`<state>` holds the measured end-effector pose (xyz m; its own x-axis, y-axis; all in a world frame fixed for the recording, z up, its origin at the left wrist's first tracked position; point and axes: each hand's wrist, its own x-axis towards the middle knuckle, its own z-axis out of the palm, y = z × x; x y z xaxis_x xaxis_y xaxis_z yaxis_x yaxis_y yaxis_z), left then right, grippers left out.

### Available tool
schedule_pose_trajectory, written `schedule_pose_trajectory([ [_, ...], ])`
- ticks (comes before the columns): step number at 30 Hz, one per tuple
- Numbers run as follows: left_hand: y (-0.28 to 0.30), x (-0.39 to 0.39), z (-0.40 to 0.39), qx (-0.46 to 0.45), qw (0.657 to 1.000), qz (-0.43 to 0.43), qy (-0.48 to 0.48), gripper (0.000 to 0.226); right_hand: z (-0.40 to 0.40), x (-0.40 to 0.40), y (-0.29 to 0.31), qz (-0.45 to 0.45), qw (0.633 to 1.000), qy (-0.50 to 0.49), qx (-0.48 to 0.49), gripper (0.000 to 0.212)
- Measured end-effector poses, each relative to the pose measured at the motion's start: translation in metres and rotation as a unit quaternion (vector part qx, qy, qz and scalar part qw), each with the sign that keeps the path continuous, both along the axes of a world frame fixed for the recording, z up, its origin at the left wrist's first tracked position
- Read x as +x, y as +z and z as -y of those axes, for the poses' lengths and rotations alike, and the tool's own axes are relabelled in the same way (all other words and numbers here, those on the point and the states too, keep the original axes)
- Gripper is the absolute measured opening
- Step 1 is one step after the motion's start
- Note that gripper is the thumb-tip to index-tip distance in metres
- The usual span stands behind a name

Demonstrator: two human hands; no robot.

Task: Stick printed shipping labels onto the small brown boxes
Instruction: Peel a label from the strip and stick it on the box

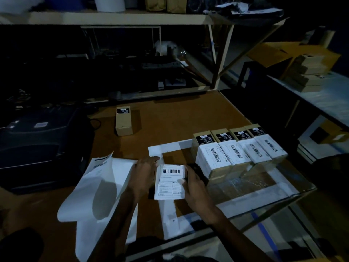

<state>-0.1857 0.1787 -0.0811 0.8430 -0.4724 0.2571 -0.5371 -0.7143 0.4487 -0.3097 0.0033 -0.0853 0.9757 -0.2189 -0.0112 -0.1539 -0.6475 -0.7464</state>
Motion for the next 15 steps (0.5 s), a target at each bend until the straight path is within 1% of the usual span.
schedule_pose_trajectory([
  [2, -0.002, -0.006, -0.010, -0.026, 0.999, -0.037, -0.012, 0.050, 0.002, -0.009, -0.001, 0.012, 0.999, 0.010, 0.032, 0.061],
  [5, -0.001, -0.012, -0.026, -0.064, 0.991, -0.110, -0.048, 0.049, 0.007, -0.016, -0.007, 0.013, 0.999, 0.026, 0.038, 0.079],
  [6, 0.001, -0.015, -0.030, -0.054, 0.987, -0.136, -0.059, 0.049, 0.009, -0.016, -0.006, 0.002, 0.999, 0.026, 0.038, 0.086],
  [9, 0.005, -0.017, -0.035, 0.010, 0.979, -0.190, -0.071, 0.060, 0.013, -0.015, -0.004, -0.028, 0.998, 0.035, 0.046, 0.102],
  [11, 0.007, -0.020, -0.032, 0.026, 0.980, -0.188, -0.055, 0.068, 0.014, -0.016, -0.003, -0.019, 0.998, 0.044, 0.045, 0.105],
  [13, 0.008, -0.024, -0.028, 0.013, 0.986, -0.160, -0.035, 0.069, 0.015, -0.016, -0.005, -0.002, 0.999, 0.035, 0.039, 0.104],
  [15, 0.010, -0.026, -0.027, 0.023, 0.988, -0.152, -0.026, 0.066, 0.014, -0.015, -0.006, 0.013, 0.999, 0.020, 0.044, 0.099],
])
